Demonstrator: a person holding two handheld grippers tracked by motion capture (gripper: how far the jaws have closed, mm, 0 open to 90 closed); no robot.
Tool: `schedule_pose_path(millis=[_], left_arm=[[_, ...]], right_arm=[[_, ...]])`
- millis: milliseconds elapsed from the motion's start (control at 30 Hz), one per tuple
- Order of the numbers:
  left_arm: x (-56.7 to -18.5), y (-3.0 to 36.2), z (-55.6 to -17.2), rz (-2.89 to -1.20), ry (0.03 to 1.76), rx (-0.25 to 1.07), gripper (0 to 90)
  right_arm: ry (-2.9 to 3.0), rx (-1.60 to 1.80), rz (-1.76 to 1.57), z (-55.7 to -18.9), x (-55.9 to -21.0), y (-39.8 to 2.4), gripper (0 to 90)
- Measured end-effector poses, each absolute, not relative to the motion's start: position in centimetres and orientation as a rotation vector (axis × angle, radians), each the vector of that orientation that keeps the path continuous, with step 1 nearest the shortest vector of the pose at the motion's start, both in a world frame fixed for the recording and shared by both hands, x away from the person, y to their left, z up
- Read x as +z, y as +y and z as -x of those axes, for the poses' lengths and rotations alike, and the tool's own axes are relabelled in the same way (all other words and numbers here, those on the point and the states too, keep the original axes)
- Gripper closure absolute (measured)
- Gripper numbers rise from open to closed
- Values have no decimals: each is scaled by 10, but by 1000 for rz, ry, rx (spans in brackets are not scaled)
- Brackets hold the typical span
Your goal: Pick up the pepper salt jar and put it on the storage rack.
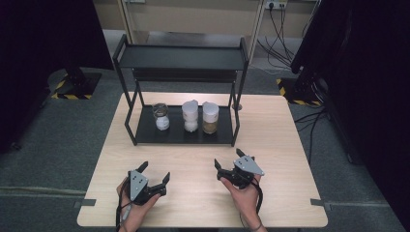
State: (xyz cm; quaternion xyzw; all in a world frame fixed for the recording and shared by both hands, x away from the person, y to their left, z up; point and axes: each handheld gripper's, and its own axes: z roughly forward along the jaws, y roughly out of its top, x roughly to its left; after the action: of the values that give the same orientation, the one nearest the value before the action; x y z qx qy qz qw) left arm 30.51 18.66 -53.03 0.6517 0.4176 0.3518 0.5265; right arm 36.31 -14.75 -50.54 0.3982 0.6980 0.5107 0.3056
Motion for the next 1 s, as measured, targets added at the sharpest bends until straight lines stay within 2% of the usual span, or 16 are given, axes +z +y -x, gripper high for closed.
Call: schedule_pose_path(millis=[1000], left_arm=[[-530, 187, -305, -1555, 998, 845, 100]], right_arm=[[1863, 1357, -1057, -338, -524, -156, 75]])
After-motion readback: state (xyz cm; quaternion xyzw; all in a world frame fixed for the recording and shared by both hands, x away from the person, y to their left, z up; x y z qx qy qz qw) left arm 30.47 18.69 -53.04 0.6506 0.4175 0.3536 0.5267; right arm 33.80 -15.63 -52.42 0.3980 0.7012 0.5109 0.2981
